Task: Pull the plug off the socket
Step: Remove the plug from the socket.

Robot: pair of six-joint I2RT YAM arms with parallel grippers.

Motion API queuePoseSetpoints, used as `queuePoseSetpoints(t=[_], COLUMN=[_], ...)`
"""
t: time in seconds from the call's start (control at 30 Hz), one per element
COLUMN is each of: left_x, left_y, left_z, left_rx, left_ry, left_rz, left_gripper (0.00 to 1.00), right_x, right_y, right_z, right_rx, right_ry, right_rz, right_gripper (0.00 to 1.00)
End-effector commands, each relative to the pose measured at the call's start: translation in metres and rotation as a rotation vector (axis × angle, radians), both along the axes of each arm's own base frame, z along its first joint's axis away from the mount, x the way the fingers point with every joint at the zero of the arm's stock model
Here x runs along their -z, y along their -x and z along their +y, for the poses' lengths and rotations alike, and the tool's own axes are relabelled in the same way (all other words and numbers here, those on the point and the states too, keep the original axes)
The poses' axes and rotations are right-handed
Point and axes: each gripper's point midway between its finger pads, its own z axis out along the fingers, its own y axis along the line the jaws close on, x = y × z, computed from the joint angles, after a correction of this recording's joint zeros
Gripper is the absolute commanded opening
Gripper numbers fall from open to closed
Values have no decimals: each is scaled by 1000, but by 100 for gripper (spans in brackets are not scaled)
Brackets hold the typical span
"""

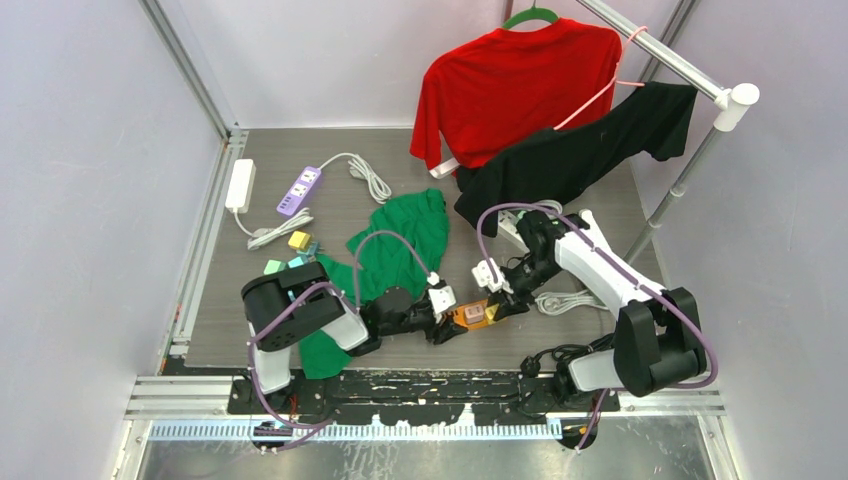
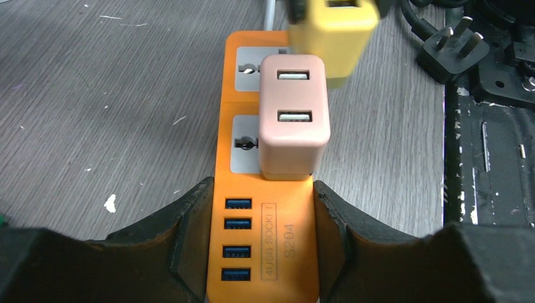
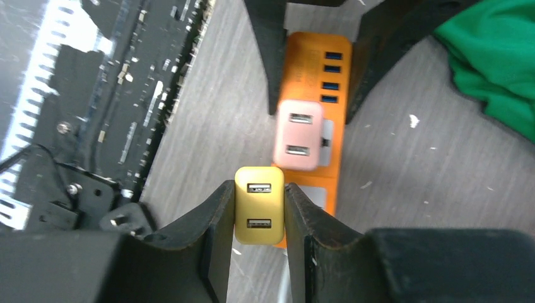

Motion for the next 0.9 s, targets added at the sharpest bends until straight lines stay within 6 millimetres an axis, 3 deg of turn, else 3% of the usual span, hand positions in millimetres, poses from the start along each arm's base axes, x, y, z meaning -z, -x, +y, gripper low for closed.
queuePoseSetpoints(t=[0.0, 0.27, 0.33, 0.5, 0.57, 0.7, 0.87], left_x=[41, 22, 13, -16, -26, -43, -63], left_y=[-9, -10, -10, -9, -8, -2, 8], left_z=[28, 26, 22, 18, 19, 24, 33], left_rx=[-91, -97, -94, -92, -95, -87, -84], left_ry=[-145, -130, -126, -85, -69, -37, 3], left_rz=[79, 85, 94, 108, 109, 117, 145], left_gripper=[0, 0, 8, 51, 63, 71, 72], right_x=[-21, -45, -49, -61, -66, -69, -73], right_y=[10, -10, -9, -5, -5, -14, -30], right_z=[16, 0, 0, 9, 14, 20, 26], right_rx=[44, 205, 215, 244, 268, 367, 525], right_ry=[-64, -65, -87, -139, -157, -161, -150], right_rz=[66, 48, 59, 154, 206, 310, 425], right_gripper=[1, 1, 1, 1, 1, 1, 1])
